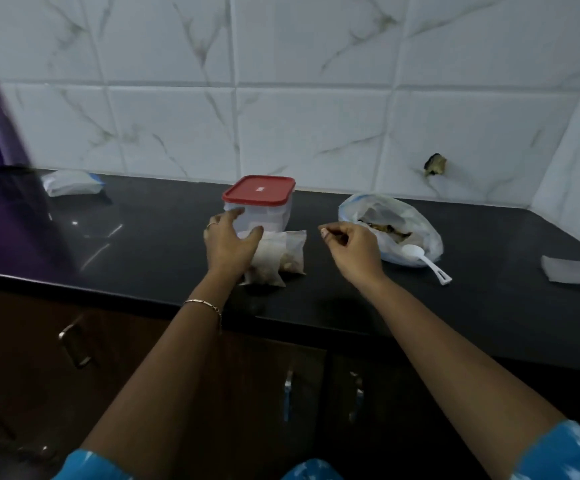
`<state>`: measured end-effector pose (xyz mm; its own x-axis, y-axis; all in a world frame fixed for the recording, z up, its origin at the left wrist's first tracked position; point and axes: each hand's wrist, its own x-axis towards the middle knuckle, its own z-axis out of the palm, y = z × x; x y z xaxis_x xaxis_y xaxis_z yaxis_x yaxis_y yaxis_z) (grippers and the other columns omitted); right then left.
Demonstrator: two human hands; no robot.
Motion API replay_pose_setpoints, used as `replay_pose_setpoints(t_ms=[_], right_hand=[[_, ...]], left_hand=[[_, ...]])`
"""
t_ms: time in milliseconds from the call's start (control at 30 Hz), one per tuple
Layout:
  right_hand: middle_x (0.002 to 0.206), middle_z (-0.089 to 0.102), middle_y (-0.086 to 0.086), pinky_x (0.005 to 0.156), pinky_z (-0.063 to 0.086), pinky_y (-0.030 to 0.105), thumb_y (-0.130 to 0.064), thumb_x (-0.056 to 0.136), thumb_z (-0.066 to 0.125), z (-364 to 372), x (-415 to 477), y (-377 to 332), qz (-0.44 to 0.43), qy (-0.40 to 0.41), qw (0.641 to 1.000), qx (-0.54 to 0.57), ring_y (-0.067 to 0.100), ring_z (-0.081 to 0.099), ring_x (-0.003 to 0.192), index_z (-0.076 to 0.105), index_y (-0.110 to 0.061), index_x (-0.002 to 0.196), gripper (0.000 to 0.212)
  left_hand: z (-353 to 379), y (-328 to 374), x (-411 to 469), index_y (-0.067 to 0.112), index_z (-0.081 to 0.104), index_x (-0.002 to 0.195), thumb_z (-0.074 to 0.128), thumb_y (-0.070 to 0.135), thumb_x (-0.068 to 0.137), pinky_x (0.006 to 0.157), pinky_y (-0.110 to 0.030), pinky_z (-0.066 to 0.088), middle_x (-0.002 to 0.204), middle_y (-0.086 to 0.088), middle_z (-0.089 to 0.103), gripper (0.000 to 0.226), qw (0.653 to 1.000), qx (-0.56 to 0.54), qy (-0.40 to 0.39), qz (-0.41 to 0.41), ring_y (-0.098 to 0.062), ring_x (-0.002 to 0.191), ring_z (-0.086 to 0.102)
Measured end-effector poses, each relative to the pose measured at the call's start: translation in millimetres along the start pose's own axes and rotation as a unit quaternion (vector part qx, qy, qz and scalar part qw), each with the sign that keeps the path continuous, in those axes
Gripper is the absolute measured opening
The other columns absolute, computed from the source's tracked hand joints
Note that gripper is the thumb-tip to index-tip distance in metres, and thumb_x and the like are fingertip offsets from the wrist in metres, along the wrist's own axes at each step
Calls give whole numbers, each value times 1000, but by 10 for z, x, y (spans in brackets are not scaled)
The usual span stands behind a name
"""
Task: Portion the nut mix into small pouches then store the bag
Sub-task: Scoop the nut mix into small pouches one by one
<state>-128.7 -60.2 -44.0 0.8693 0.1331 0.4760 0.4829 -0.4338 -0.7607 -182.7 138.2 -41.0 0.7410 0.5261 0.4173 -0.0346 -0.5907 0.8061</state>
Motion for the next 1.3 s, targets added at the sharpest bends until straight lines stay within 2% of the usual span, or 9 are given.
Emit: replay_pose_setpoints(t_ms=[167, 400, 500, 600, 767, 900, 1000, 1100, 1300], right_hand=[[97, 70, -4, 75, 43, 18, -20, 94, 59, -758, -50, 223, 21, 92, 995, -40, 9, 61, 88, 72, -15, 107, 19], [102, 67, 1, 82, 52, 31, -12, 93, 56, -2009, -390, 919, 65, 156, 979, -112, 13, 61, 88, 70, -20, 107, 21], [125, 58, 5, 100, 45, 35, -17, 94, 58, -2477, -529, 1289, 110, 108, 973, -173, 21, 55, 116, 60, -18, 124, 31], [144, 43, 8, 111, 30, 38, -27, 93, 59, -2803, -632, 1610, 184, 49, 950, -249, 28, 34, 136, 40, -15, 143, 55], [152, 34, 5, 112, 28, 43, -36, 94, 55, -2956, -555, 1798, 199, 18, 928, -313, 30, 22, 142, 31, -17, 147, 62], [158, 27, 0, 113, 26, 43, -40, 95, 50, -2975, -425, 1895, 157, 7, 919, -362, 23, 20, 145, 33, -16, 147, 60], [151, 40, 4, 111, 29, 39, -44, 96, 47, -2957, -346, 1944, 129, 18, 912, -389, 23, 34, 139, 41, -14, 142, 55], [121, 63, 7, 95, 41, 37, -53, 93, 48, -2930, -293, 1958, 117, 39, 901, -417, 27, 56, 114, 61, -12, 117, 49], [90, 66, 0, 69, 44, 29, -48, 84, 64, -2893, -280, 1801, 136, 77, 886, -436, 22, 61, 89, 64, -15, 86, 33]], left_hand=[[375, 637, -195, 19, 55, 129, 65, 25, 86, 111, -37, 33, 137, -9, 48, 45, 993, -107, 4, 55, -25, 130, 41], [1528, 1424, -823, 8, 59, 119, 65, 8, 85, 89, -29, 51, 120, -10, 61, 34, 955, -210, -189, 90, -23, 108, 58], [1956, 1668, -1076, 11, 55, 122, 65, 12, 88, 75, -21, 52, 119, -9, 60, 35, 934, -210, -277, 83, -19, 106, 57], [2301, 1882, -1259, 12, 53, 127, 64, 18, 91, 78, -24, 44, 111, -2, 58, 39, 916, -194, -345, 68, -14, 103, 55], [2748, 1987, -1329, 8, 54, 126, 63, 14, 91, 88, -23, 47, 119, -8, 61, 36, 896, -177, -405, 40, -13, 99, 59], [3006, 2009, -1314, 8, 57, 124, 55, 9, 95, 65, -9, 45, 110, -6, 61, 28, 890, -173, -420, 23, -2, 79, 56], [3152, 2009, -1290, 9, 59, 123, 52, 9, 97, 67, -11, 45, 108, -6, 63, 27, 890, -175, -420, 17, -3, 77, 55], [3224, 1991, -1257, 12, 59, 123, 53, 10, 97, 75, -16, 44, 105, -1, 62, 27, 888, -182, -421, 1, -4, 84, 55], [3158, 1954, -1280, 9, 60, 119, 53, 5, 95, 74, -15, 48, 99, -2, 63, 25, 874, -227, -428, -41, -7, 85, 58]])
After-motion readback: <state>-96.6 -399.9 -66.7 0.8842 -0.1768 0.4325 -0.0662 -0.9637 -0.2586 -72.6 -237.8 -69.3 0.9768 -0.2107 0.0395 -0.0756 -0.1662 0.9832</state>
